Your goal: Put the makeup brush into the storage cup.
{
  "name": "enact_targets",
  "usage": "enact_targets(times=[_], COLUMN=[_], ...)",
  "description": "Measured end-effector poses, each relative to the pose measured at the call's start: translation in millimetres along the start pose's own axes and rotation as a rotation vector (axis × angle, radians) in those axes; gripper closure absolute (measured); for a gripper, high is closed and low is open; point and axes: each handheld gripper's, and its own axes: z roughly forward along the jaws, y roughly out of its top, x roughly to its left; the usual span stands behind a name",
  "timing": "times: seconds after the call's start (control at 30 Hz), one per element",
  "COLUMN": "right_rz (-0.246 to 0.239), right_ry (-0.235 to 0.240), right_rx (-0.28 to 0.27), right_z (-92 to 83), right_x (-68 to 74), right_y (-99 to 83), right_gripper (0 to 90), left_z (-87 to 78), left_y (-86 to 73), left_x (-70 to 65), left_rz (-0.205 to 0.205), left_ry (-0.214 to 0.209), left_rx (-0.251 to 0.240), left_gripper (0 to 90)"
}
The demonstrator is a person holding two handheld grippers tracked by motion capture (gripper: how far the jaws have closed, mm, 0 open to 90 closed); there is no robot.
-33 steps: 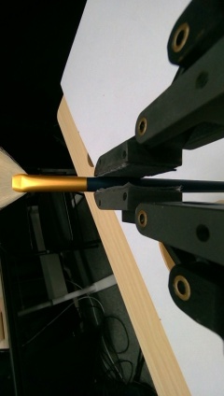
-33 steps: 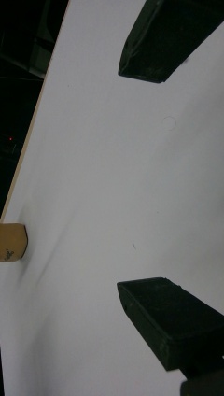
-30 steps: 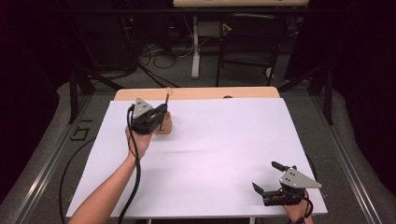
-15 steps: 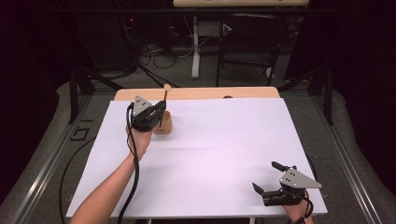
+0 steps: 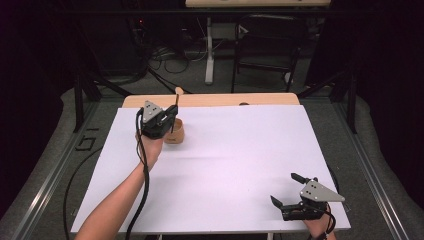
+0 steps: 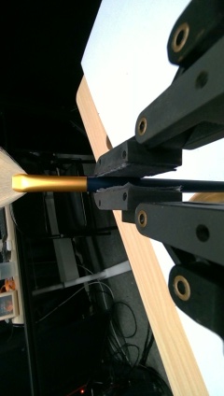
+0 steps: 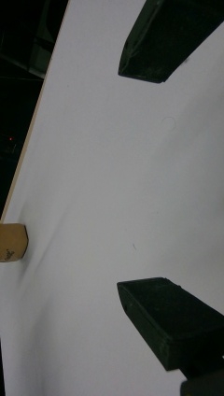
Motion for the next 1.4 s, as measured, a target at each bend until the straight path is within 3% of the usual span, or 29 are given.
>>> enact_targets(times=[0.7, 1.13, 1.4], right_rz=[0.001, 0.001, 0.005], right_ry=[0.002, 0.002, 0.003], right_rx=[-0.001, 0.000, -0.008], right_z=[0.5, 0.4, 0.2], right_x=[0.3, -0.6, -0.9], right_y=[-0.2, -0.6, -0.8], right_gripper=[0.0, 0.0, 0.0], left_z=[5.2, 16.7, 25.9], left_y=[6.1, 14.2, 10.3], left_x=[6.2, 10.1, 11.9], left_rz=[0.017, 0.030, 0.033], left_ry=[0.052, 0.077, 0.089], left_rx=[-0.062, -0.077, -0.075], left_gripper=[83.1, 83.1, 83.1])
